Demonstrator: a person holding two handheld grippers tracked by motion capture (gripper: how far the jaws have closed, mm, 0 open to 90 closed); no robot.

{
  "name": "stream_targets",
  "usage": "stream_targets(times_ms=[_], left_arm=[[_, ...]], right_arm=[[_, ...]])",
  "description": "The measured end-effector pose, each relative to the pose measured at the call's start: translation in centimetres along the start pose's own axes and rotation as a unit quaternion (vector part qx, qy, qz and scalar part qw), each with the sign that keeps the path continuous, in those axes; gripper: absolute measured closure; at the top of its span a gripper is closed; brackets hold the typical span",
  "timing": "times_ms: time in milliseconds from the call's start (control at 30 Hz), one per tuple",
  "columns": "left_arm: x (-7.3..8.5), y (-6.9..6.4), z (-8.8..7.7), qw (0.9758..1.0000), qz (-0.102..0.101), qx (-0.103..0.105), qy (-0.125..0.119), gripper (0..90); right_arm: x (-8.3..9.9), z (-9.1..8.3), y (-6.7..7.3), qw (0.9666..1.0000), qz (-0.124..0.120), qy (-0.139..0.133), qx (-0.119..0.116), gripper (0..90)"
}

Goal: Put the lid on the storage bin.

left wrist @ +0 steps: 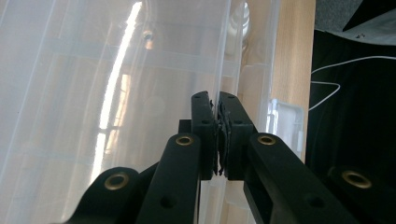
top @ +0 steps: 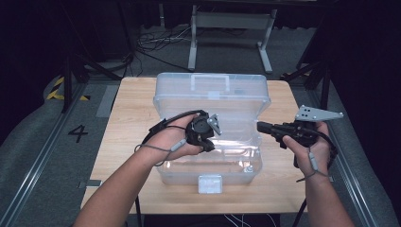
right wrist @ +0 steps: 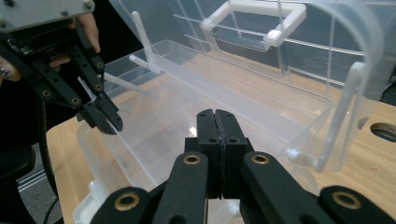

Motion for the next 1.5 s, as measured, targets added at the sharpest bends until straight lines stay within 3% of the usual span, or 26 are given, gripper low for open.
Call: stream_targets(times_ms=[167, 300, 467, 800, 1133, 1500], left_arm=[[0.2, -0.3, 0.2, 1.0, 0.003, -0.003, 0.006, 85.8], [0.5, -1.0, -0.1, 0.9993, 0.001, -0.035, 0.009, 84.3], [0.6, -1.5, -0.5, 0.9996, -0.008, -0.028, -0.006, 82.8], [1.4, -1.4, -1.5, 0.999, -0.018, -0.038, -0.016, 81.6], [2.5, -0.8, -3.0, 0.998, -0.041, -0.028, -0.04, 82.3], [5.3, 0.1, -5.2, 0.9938, -0.081, -0.048, -0.06, 82.7]], right_arm=[[0.0, -0.1, -0.3, 1.0, 0.006, -0.003, 0.003, 90.0], [0.1, -0.3, -0.7, 0.9998, 0.015, -0.005, 0.011, 90.0], [0.2, -0.4, -1.0, 0.9997, 0.023, 0.001, 0.014, 90.0], [0.5, -0.2, -0.9, 0.9996, 0.023, 0.008, 0.012, 90.0], [0.5, -0.2, -0.9, 0.9997, 0.021, 0.008, 0.012, 90.0], [0.5, -0.2, -0.8, 0.9996, 0.02, 0.01, 0.014, 90.0]])
Point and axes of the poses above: each handheld gripper's, and its own axes: z roughly forward along the jaws, x roughly out of its underside, y roughly to its left, the point moved 9 cm from there along z, roughly forward along the jaws, and after that the axes turned 4 degrees about -x, right-handed, at the moved point
